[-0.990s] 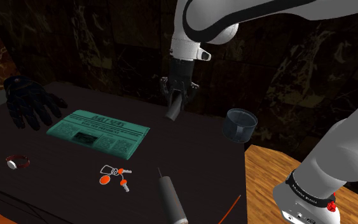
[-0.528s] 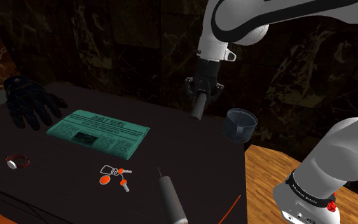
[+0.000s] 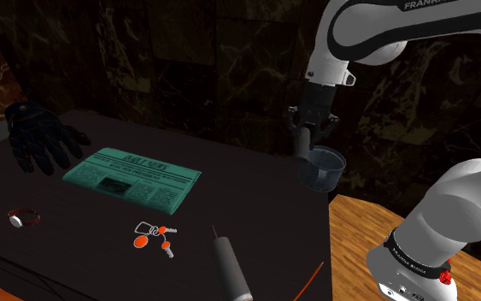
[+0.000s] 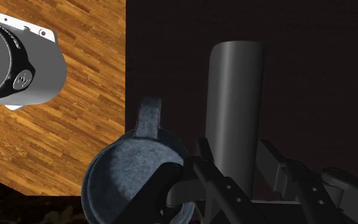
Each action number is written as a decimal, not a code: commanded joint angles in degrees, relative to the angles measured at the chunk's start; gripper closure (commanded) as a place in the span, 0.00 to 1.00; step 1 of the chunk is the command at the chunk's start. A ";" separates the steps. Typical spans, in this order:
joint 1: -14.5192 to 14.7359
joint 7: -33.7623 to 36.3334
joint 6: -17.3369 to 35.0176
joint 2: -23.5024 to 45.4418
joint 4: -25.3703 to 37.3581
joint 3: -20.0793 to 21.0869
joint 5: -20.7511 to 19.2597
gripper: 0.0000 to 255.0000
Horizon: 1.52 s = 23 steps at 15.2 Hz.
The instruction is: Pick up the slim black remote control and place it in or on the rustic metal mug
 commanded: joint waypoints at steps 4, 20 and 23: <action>-2.16 -5.51 -3.80 -8.34 -6.07 -5.49 -3.28 1.00; -2.66 -8.79 4.24 -8.19 -14.49 -6.14 -3.22 1.00; -2.68 -8.81 4.23 -8.19 -14.48 -6.12 -3.21 1.00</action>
